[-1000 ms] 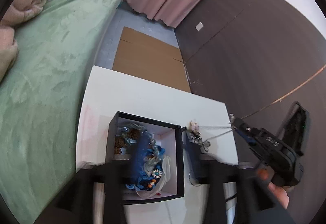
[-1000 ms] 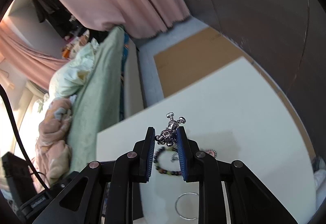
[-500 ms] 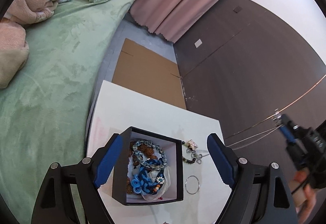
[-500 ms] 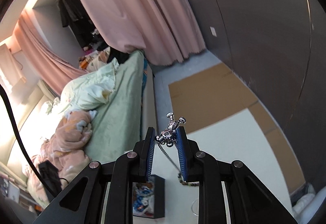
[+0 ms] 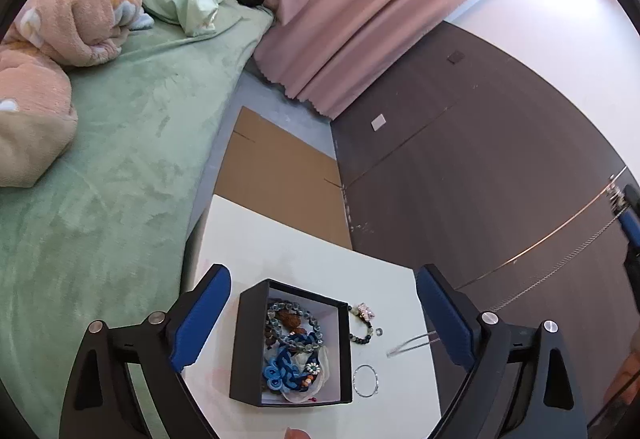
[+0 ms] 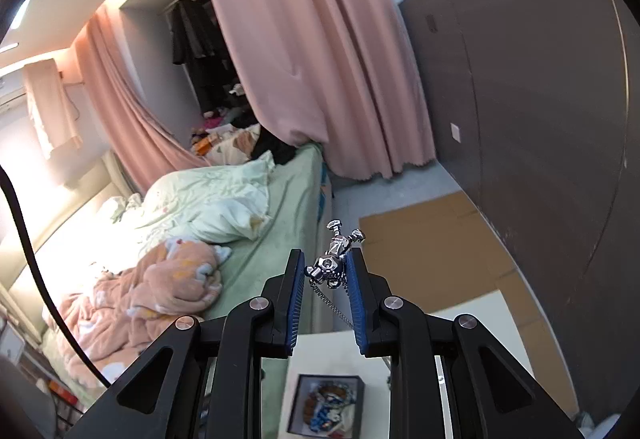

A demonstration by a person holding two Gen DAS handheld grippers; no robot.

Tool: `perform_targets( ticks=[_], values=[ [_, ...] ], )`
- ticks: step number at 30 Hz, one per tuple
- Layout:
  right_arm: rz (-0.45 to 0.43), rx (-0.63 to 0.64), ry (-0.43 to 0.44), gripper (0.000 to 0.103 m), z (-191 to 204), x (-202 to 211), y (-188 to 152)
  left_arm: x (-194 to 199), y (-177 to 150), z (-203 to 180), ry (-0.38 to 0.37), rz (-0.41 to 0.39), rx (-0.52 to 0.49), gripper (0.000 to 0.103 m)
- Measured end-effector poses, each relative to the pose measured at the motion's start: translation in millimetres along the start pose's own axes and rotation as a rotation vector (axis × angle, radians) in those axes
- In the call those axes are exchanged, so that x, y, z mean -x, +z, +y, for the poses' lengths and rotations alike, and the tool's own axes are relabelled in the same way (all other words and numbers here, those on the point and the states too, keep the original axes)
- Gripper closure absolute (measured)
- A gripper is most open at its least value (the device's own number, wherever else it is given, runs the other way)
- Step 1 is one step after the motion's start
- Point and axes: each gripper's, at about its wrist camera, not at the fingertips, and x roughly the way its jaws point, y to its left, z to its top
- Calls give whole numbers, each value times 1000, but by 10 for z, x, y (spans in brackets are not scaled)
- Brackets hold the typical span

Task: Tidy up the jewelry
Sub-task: 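Lift the silver chain necklace with the right tool and drop it into the box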

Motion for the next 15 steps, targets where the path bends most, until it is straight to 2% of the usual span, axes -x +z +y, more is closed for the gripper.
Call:
perform_targets(
  ticks=[10,15],
  values=[
    [-14,55,39,80,476,45,69,226,63,140,-15,-37,31,7],
    [21,65,53,80,574,-115,-48,311,83,167,-20,-52,35,7]
  ],
)
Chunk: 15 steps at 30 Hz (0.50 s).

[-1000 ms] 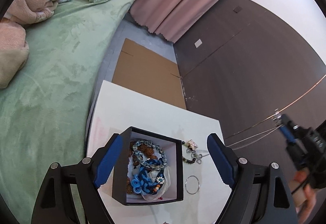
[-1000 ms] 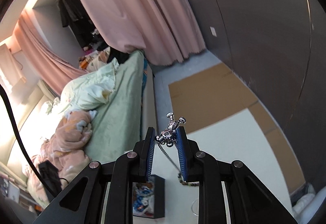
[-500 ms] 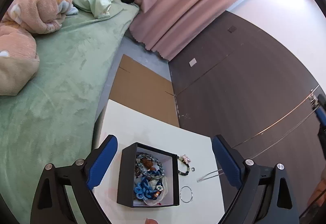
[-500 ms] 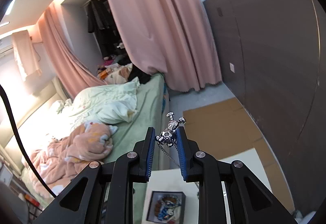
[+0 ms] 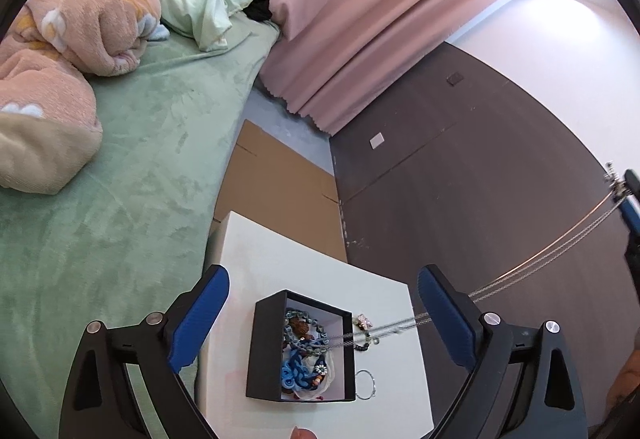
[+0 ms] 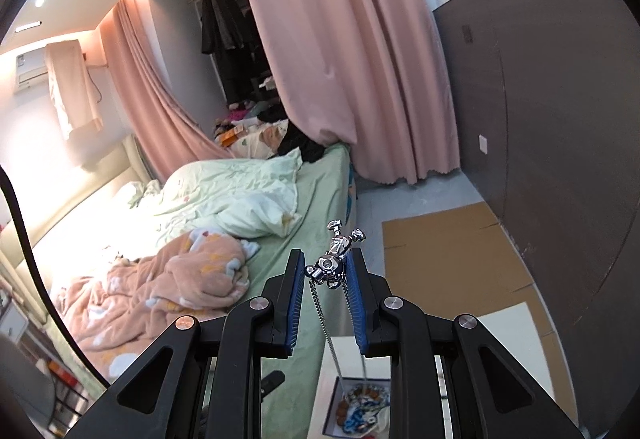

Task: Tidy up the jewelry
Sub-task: 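Lift the silver chain necklace with the right tool and drop it into the box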

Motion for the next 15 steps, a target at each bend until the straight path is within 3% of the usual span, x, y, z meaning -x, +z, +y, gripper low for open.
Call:
perform_targets(
  ticks=[4,8,12,15],
  values=[
    [71,-10,15,80,-10,-252,-213,29,-10,21,5,-18,19,7],
    [216,-13,15,79,-71,-622,-573,17,-43,10,4,-13,25,7],
    [302,-71,-5,58,-279,-786,-820,50,-60,-17,29,-6,-15,7],
    [298,-101,-14,58,-429,-722,-870,98,-65,-2,39,-13,-19,7]
  ],
)
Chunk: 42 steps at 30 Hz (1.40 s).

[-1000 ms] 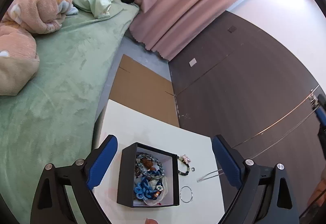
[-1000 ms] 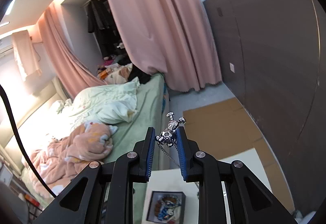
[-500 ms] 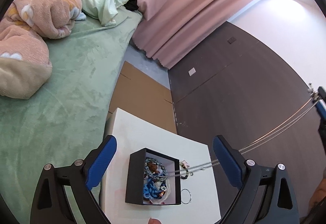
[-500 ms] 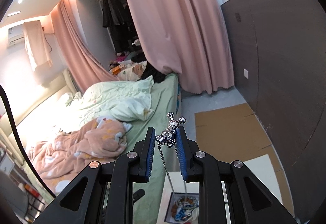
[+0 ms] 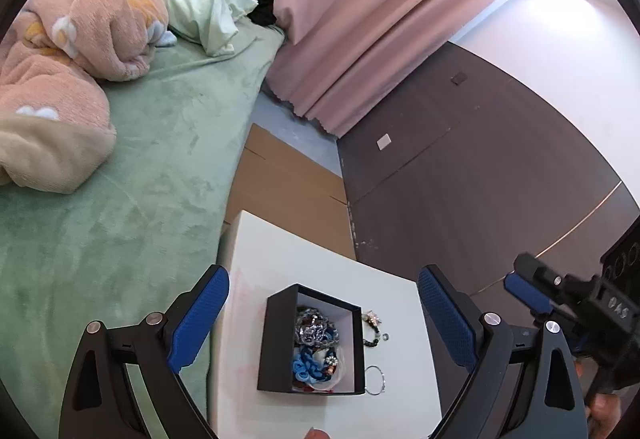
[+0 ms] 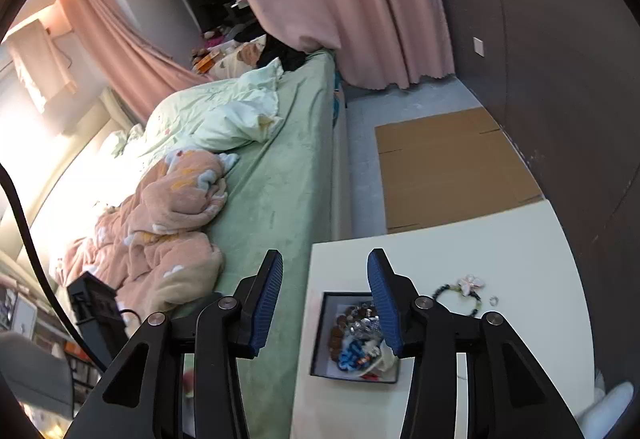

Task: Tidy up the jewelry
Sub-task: 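Lift the silver chain necklace with the right tool and drop it into the box, then reach the left tool to the pink butterfly bead bracelet and close on it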

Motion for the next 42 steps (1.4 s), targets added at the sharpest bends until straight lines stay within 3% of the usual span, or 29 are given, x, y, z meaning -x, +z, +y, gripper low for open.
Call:
perform_targets(
  ticks=[6,10,20,25,28,30,35,42],
  values=[
    [-2,-31,-23,56,-258,109,-63,-68,-65,-106,22,16,-36,7],
    [-11,-38,-36,37,-458,146,-106,-183,-140,-250,30,30,-76,7],
    [-7,-111,-79,37,-1176,66,-202,-531,-381,-595,44,79,-180,8],
    [16,-171,-56,37,-1644,-153,-358,-753,-516,-789,69,122,-245,13],
    [112,-255,-64,42,-1964,-391,-460,-949,-605,-925,123,164,-320,20],
    [119,-271,-38,42,-2074,-447,-506,-1099,-657,-1021,143,200,-375,29],
    [190,-334,-23,42,-2351,-557,-651,-1410,-722,-1242,149,273,-477,31],
    [219,-398,5,42,-2603,-568,-718,-1888,-825,-1462,221,408,-633,39]
  ],
)
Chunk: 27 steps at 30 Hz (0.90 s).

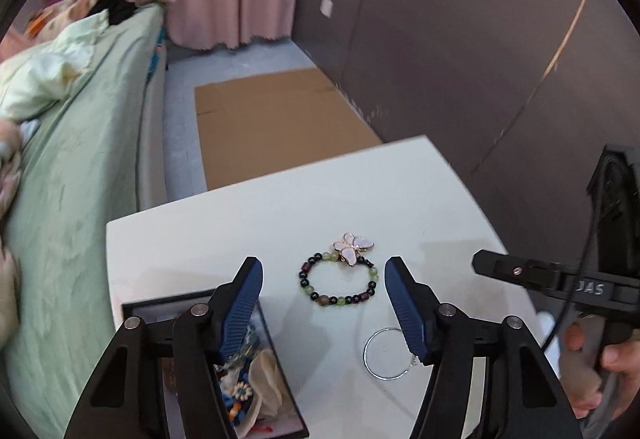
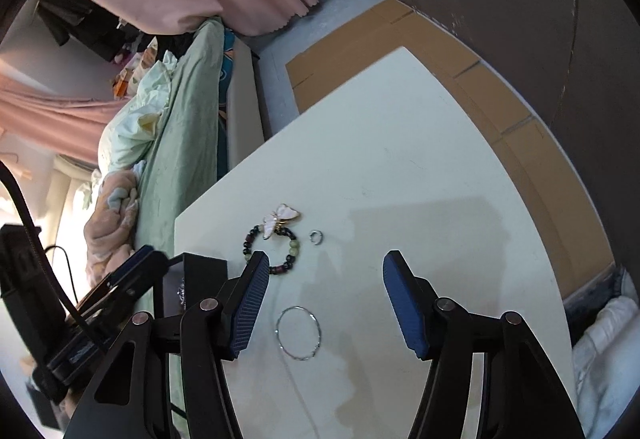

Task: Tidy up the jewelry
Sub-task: 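Reach the left tool to the pink butterfly bead bracelet and close on it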

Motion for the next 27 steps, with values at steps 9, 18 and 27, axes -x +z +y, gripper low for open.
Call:
perform_targets(
  ticks=[9,18,27],
  values=[
    [20,-87,19,42,-298,3,105,-434,201,-302,29,120,-102,45],
    [2,-166,20,42,-559,48,287,-887,248,-488,87,240,-193,57],
    [12,-193,47,42,-608,7,358,-1197,287,-492,116,312,-194,63]
  ],
)
